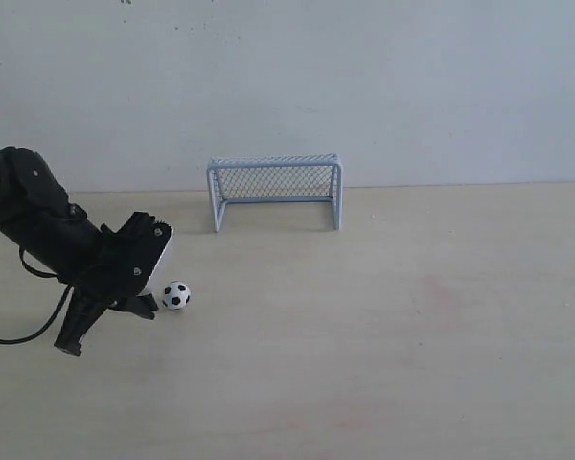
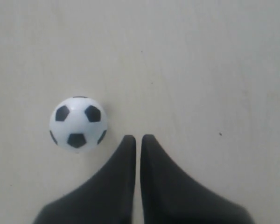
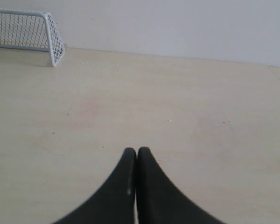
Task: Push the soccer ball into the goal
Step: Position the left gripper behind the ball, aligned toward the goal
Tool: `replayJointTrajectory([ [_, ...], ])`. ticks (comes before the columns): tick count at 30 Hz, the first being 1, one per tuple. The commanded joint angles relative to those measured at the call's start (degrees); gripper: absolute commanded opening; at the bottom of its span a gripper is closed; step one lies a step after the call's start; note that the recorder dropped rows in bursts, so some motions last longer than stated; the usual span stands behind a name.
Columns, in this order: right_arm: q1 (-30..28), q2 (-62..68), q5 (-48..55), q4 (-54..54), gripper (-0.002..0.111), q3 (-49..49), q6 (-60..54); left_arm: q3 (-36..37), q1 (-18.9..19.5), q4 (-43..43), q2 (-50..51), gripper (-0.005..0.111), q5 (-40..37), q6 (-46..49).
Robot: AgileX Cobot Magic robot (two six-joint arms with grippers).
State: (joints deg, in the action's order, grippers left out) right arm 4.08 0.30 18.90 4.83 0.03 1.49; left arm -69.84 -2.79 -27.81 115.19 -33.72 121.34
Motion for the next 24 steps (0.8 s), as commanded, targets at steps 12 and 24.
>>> replayJointTrajectory([
  [12, -0.21, -0.30, -0.43, -0.02, 0.000, -0.03, -0.22, -0.08, -0.23, -15.03, 0.13, 0.004, 2.50, -6.74],
  [24, -0.21, -0.30, -0.43, -0.02, 0.000, -0.03, -0.22, -0.08, -0.13, -15.26, -0.22, 0.004, 10.35, -13.24],
])
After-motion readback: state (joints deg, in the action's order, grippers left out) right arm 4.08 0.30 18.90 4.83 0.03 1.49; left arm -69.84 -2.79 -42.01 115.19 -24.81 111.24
